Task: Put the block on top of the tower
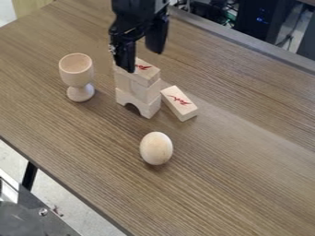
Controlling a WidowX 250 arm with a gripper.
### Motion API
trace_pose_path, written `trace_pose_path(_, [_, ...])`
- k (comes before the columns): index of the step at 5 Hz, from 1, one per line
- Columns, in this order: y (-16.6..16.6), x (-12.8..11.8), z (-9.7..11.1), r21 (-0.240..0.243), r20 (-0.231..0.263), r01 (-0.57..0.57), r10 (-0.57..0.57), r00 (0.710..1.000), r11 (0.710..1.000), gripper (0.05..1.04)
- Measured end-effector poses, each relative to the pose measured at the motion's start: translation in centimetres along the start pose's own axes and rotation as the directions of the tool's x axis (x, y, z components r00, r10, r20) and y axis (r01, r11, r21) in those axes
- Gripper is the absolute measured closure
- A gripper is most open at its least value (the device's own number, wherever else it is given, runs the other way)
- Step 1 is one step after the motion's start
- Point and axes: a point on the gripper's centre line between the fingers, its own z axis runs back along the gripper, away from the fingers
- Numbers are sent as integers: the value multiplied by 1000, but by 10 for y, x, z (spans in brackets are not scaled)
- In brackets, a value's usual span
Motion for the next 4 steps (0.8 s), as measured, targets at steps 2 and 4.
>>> trace_pose_path(2, [-8,-48,7,-29,-20,159,-160,987,987,85])
trace_pose_path(4, [1,-81,4,-34,3,270,-270,963,962,85])
